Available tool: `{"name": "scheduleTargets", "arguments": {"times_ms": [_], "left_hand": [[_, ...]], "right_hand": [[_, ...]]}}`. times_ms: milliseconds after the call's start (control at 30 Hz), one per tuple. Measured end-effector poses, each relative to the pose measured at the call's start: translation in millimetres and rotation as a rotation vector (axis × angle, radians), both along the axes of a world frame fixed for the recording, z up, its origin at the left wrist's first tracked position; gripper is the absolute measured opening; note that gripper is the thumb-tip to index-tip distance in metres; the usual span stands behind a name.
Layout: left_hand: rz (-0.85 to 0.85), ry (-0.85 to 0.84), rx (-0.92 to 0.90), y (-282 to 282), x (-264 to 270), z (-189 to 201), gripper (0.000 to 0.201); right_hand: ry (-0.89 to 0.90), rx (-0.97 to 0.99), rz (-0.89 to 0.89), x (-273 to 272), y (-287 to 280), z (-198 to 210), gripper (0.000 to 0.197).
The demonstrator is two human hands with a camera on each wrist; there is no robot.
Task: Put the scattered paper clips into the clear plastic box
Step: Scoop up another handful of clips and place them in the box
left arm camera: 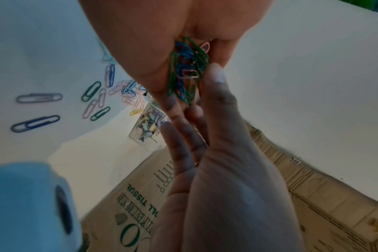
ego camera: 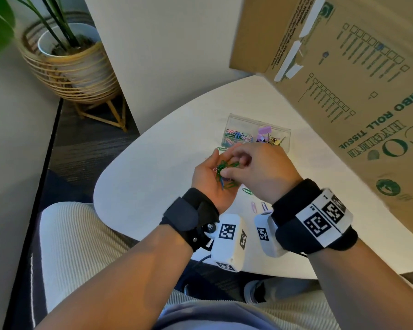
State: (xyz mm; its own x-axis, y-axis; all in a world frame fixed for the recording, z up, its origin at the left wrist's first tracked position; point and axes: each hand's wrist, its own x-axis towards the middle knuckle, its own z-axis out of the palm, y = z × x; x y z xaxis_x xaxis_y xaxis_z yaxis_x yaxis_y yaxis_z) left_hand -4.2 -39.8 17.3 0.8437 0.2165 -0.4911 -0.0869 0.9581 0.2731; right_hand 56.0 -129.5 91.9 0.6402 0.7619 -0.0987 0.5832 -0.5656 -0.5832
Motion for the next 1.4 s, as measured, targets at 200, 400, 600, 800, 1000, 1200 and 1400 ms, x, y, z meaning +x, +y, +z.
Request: {"name": "scheduleTargets", "arguments": {"times_ms": [200, 400, 600, 800, 1000, 1200, 1400], "left_hand": [[0.008, -0.034, -0.098, -2.0, 3.7, -6.1, 0.05], [-0.018, -0.026, -0.095, 1.4, 3.2, -10.5, 0.053], [0.01, 0.017, 0.032, 9.0, 5.6, 3.4, 0.05], [0.07, 0.048, -0.015, 5.2, 0.6, -7.5, 0.044], [0.064, 0.079, -0.05, 4.4, -10.3, -15.2, 0.044], [0.06, 0.059, -0.046, 9.9, -9.4, -11.3, 0.041], [0.112, 0.062, -0.041, 19.8, -5.0, -14.1, 0.041]], "right_hand": [[-0.066, -0.099, 0.047, -10.5, 12.4, -12.1, 0.026], [-0.03, -0.055, 0.016, -9.5, 16.2, -19.3, 0.022], [0.299, 0.281, -0.202, -1.3, 10.0, -21.7, 0.016], [0.489, 0.464, -0.363, 19.9, 10.7, -16.9, 0.016], [0.277, 0.44, -0.535, 84.3, 40.7, -20.3, 0.018], [0.127, -0.008, -0.348, 96.9, 53.8, -35.9, 0.031], [0.072, 0.102, -0.144, 42.0, 31.4, -16.8, 0.014]]}}
